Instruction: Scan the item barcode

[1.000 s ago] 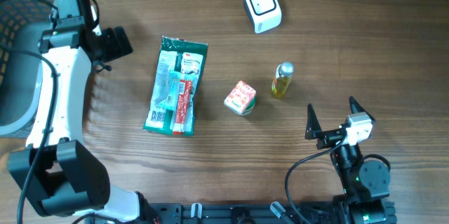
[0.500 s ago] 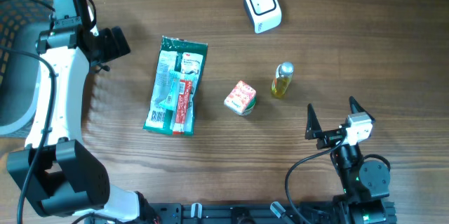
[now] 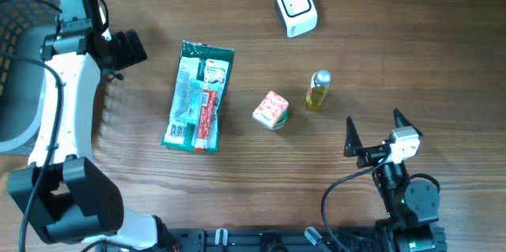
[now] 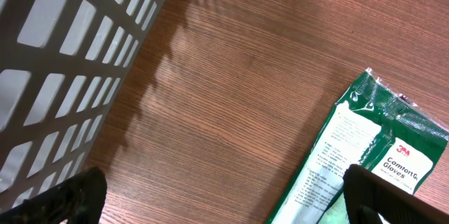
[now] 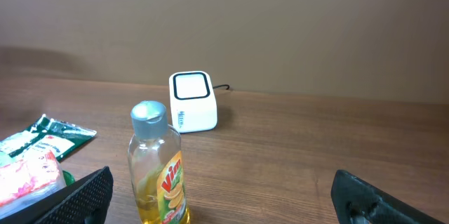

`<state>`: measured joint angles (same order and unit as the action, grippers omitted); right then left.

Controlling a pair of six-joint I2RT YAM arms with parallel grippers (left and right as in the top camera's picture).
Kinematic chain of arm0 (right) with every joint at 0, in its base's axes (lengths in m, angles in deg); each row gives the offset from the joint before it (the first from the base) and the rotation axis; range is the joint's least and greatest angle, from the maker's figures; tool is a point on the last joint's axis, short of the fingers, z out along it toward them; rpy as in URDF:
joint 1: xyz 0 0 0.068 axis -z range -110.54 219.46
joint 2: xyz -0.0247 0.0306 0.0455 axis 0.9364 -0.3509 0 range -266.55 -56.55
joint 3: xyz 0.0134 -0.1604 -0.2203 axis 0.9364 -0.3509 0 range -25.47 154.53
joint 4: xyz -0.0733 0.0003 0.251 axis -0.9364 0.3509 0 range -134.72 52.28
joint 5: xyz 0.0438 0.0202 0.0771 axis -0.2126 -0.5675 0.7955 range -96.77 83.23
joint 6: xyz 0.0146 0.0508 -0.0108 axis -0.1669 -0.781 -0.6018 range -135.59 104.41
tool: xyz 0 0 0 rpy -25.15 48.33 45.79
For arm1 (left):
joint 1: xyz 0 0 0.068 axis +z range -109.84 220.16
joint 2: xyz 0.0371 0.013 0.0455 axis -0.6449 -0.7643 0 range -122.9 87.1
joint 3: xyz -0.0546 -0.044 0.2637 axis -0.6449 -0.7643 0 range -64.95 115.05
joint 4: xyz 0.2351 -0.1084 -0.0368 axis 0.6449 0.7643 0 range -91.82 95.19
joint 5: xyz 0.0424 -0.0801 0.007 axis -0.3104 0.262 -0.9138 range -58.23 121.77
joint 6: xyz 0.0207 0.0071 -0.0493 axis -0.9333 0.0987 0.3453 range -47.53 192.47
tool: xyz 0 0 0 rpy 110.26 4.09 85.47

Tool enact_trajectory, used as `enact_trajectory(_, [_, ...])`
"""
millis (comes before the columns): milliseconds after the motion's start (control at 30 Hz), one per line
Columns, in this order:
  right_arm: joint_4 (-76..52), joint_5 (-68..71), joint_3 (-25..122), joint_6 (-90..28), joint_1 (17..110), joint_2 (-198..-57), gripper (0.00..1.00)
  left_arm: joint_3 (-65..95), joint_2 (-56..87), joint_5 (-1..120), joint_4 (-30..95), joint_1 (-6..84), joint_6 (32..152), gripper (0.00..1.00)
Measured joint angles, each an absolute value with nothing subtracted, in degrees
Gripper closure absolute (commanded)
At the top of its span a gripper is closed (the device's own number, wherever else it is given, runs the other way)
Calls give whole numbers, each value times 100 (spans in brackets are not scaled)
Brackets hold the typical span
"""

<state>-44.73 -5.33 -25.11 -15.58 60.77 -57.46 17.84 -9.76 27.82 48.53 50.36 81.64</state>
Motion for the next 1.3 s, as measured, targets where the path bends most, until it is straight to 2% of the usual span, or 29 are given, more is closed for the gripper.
enact_trajectory(500, [-4473,-461,-2511,-1593,6077,-5746,0,1784,-976,2784,4853,5036,8164,0])
enact_trajectory(667, [-4488,140,-2511,-2281,6079,-5746,0,1784,-976,2782,4853,5036,8164,0])
enact_trajectory(767, [-4023,402,-2349,-2467,6077,-5746,0,1784,-976,2784,4853,5036,8164,0])
enact_trajectory(967, [-2615,439,-688,-2655,6077,-6367,0,1784,-976,2784,4855,5036,8164,0])
enact_trajectory(1133, [-1245,715,1823,-2941,6079,-8395,0,1784,-974,2782,4858,5036,8162,0])
enact_trajectory(1300, [-1125,1783,3106,-3309,6083,-9836,0,1784,-976,2784,4873,5036,8162,0])
